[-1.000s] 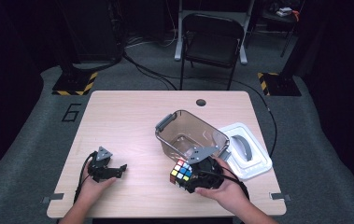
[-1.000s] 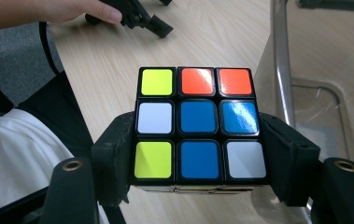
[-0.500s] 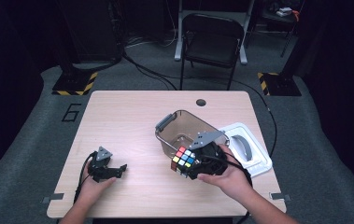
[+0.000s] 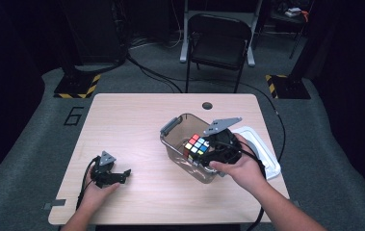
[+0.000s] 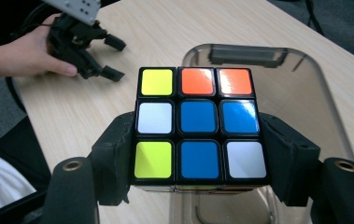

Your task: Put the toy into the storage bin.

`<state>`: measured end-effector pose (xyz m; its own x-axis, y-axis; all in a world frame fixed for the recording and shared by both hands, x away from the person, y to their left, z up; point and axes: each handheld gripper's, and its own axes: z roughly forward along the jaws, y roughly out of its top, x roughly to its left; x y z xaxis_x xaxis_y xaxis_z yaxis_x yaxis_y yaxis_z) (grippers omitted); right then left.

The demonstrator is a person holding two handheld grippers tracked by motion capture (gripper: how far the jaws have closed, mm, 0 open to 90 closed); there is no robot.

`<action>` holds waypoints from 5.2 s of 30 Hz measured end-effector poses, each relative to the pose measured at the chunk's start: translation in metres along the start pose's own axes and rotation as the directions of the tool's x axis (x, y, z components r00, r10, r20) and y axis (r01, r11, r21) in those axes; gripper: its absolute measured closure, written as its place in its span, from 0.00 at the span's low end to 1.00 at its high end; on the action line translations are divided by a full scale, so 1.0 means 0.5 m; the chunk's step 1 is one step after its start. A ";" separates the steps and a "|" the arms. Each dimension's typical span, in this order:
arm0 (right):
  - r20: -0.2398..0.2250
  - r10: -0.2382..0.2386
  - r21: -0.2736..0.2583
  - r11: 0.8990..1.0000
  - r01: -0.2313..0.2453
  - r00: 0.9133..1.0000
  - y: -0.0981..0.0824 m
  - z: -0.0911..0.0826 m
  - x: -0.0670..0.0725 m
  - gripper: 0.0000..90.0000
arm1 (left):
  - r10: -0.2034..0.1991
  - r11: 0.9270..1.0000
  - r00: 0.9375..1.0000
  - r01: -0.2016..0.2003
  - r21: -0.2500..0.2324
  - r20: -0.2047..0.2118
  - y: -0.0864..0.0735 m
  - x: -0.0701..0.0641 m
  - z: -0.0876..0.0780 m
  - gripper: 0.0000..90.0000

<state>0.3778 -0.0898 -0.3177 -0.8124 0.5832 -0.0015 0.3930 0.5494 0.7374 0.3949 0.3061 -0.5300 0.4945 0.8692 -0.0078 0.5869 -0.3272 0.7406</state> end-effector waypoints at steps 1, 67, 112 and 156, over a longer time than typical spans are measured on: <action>0.007 0.012 -0.003 1.000 -0.012 1.000 0.002 -0.002 -0.008 0.38 | -0.001 1.000 1.000 0.001 -0.001 0.000 0.000 0.000 0.000 0.15; 0.040 -0.013 0.097 0.995 0.009 0.999 0.045 0.241 -0.128 0.38 | 0.004 1.000 1.000 -0.004 -0.002 0.002 0.001 0.000 0.002 0.15; 0.035 -0.001 0.204 0.979 -0.006 0.999 0.016 0.334 -0.153 0.38 | 0.010 1.000 1.000 -0.010 -0.005 0.004 0.002 0.000 0.004 0.15; 0.016 0.029 0.311 0.950 -0.033 0.999 0.003 0.381 -0.154 0.38 | 0.014 1.000 1.000 -0.014 -0.001 0.006 0.003 0.000 0.004 0.15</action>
<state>0.5228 -0.0199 -0.4453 -0.7934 0.6087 0.0092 0.5340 0.6886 0.4906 0.3970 0.3050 -0.5300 0.5063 0.8624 -0.0019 0.5796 -0.3387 0.7412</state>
